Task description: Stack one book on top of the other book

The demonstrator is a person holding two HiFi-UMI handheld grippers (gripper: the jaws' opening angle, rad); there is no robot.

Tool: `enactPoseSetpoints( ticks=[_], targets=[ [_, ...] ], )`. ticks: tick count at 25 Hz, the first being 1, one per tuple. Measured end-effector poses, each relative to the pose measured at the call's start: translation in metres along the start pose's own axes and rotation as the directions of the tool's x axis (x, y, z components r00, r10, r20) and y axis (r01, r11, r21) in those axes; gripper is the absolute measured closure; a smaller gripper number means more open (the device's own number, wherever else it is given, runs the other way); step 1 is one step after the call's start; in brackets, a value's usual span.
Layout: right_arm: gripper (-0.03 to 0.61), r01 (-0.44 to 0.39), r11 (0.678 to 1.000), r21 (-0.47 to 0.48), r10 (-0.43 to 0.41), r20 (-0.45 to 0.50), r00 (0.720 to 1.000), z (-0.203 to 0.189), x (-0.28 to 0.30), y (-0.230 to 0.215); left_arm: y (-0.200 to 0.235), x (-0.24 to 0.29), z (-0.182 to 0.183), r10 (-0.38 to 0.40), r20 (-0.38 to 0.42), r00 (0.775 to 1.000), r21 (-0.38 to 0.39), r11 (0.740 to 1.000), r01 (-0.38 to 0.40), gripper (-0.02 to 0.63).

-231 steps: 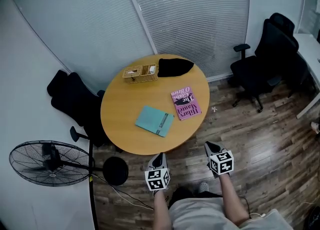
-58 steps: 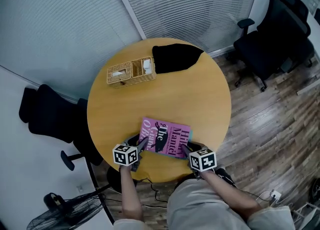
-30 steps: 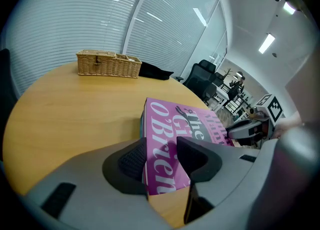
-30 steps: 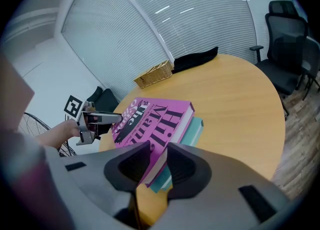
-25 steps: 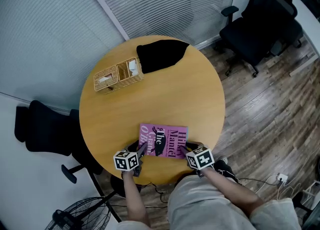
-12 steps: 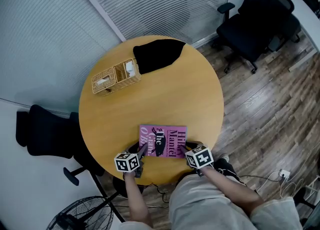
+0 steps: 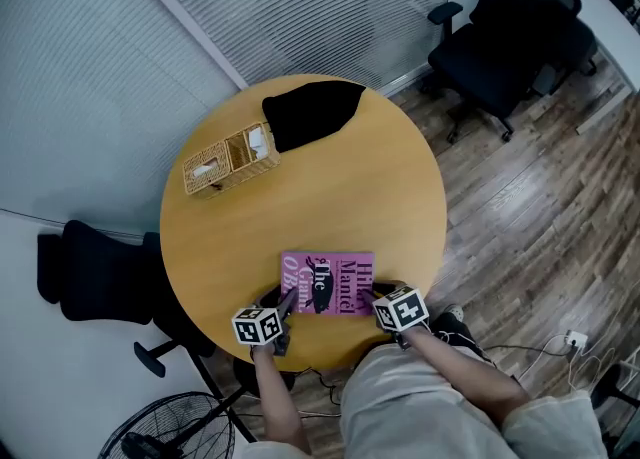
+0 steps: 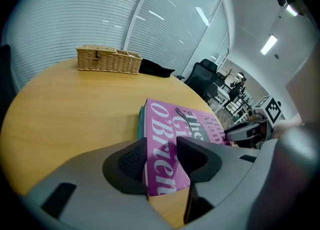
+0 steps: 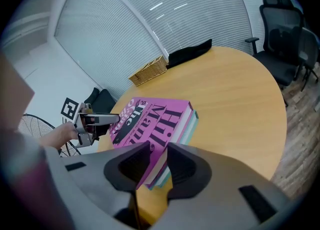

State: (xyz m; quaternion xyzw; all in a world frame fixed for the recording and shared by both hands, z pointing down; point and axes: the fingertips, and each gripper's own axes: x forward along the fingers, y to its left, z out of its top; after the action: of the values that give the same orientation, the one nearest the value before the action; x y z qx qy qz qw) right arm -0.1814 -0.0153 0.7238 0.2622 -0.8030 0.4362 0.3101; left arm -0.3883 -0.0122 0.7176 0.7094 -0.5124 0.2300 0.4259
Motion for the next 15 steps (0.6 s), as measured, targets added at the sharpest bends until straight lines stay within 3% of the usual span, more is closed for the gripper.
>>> enactPoseSetpoints(
  ticks=[15],
  targets=[
    [0.469, 0.005, 1.000, 0.013, -0.005, 0.015, 1.000, 0.0017, -0.0002, -0.0029, -0.0008, 0.0034, 0.0034, -0.003, 0.000, 1.000, 0.002, 1.000, 0.003, 0.408]
  ],
)
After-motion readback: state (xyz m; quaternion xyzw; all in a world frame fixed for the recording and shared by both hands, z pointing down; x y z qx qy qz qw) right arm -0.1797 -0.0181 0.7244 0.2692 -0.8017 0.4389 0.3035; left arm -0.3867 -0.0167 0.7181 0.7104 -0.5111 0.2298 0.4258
